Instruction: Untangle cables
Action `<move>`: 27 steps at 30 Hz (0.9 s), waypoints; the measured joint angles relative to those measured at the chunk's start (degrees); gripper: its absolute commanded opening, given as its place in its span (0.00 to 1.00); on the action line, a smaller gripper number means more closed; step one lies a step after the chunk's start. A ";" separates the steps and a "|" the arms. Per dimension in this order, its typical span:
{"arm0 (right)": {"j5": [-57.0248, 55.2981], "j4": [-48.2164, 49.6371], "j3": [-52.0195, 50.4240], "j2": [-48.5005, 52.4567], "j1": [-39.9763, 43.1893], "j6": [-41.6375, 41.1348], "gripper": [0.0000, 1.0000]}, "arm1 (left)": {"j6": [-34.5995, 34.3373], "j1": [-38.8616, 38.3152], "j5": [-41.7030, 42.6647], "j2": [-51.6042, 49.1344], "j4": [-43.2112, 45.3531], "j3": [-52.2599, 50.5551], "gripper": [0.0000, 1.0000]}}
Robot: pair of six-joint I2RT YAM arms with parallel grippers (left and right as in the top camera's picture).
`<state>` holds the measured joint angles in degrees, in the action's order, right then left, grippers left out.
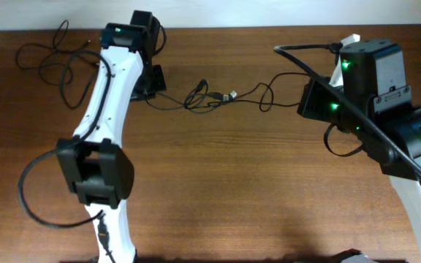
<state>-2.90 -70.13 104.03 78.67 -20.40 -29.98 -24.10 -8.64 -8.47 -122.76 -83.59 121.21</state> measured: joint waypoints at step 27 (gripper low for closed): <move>-14.40 -6.01 0.00 -0.09 6.01 -4.55 0.04 | 0.00 1.86 -4.83 -1.64 -0.87 0.00 0.01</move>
<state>-17.30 -76.14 104.03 78.59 -14.39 -34.52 -24.10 -6.79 -13.30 -124.40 -84.47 121.21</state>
